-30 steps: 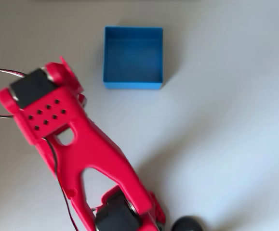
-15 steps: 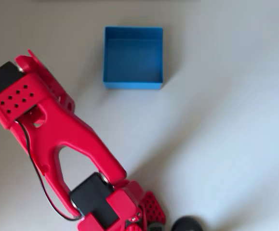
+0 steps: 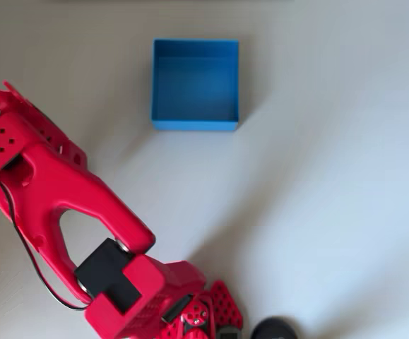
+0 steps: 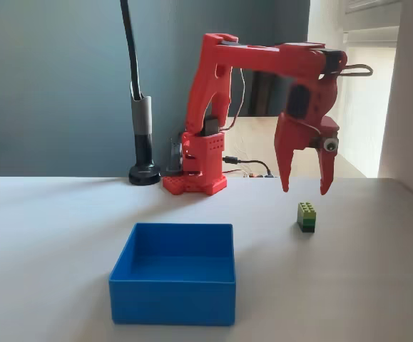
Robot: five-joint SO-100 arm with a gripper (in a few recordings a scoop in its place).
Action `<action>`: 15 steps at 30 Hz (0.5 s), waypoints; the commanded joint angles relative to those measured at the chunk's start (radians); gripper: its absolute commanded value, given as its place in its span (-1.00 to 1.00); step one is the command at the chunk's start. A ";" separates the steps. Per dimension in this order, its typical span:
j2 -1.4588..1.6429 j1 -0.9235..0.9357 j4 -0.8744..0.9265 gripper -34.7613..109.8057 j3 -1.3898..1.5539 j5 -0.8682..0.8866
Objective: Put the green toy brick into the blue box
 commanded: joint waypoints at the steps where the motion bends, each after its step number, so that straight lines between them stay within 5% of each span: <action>1: 0.009 -0.032 0.015 -0.07 -0.051 -0.002; 15: -0.029 -0.041 0.015 -0.09 -0.012 0.049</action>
